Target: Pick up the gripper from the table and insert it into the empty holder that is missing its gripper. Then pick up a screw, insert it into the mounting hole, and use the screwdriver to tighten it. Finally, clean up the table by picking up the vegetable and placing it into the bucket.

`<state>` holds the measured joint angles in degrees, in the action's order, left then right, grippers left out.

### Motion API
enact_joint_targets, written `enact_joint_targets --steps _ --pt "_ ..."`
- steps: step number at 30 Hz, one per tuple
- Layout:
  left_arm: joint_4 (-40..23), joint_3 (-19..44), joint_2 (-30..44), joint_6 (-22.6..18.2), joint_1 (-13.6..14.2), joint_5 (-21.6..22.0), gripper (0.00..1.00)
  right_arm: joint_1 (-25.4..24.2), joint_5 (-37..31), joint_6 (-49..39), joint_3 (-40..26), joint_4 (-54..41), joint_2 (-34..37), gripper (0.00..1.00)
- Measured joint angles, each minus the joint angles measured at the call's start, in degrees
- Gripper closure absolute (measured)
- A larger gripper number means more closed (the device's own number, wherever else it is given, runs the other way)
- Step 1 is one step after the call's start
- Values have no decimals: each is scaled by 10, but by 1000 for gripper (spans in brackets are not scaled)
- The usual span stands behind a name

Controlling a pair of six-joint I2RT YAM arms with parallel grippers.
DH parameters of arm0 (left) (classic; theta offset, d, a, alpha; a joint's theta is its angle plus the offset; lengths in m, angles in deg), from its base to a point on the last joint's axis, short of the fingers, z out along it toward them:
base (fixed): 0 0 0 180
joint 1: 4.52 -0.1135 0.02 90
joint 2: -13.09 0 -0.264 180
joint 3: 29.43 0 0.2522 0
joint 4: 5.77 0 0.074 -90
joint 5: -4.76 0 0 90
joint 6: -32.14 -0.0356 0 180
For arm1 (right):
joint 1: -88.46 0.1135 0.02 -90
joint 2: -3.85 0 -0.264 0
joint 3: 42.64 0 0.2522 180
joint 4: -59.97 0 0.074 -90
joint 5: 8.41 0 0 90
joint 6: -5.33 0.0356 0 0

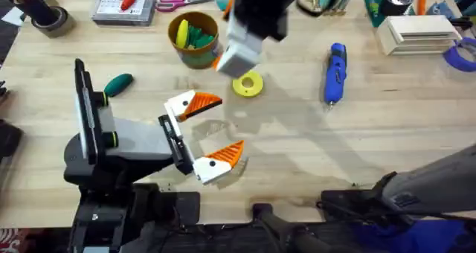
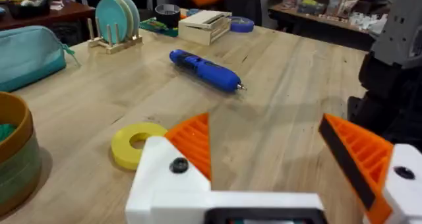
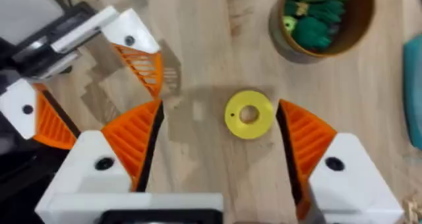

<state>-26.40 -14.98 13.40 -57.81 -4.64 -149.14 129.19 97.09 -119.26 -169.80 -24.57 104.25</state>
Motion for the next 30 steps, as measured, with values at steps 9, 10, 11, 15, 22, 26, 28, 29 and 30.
enact_joint_targets --steps 9,10,11,15,22,26,28,29,30 --pt "0 0 0 0 0 0 15 -82 12 -14 145 72 -117 5" --pt "0 0 0 0 0 0 15 -88 13 -16 164 79 -129 5" --pt "0 0 0 0 0 0 15 -95 17 -20 184 83 -141 5" --pt "0 0 0 0 0 0 15 -128 77 -72 250 81 -179 5" --pt "0 0 0 0 0 0 15 -199 195 -209 355 80 -228 5" --pt "0 0 0 0 0 0 15 -214 225 -267 403 97 -233 5" --pt "0 0 0 0 0 0 15 -218 236 -285 429 130 -233 5" --pt "0 0 0 0 0 0 16 -219 241 -290 442 146 -233 5" --pt "0 0 0 0 0 0 15 -220 248 -296 456 166 -233 5"
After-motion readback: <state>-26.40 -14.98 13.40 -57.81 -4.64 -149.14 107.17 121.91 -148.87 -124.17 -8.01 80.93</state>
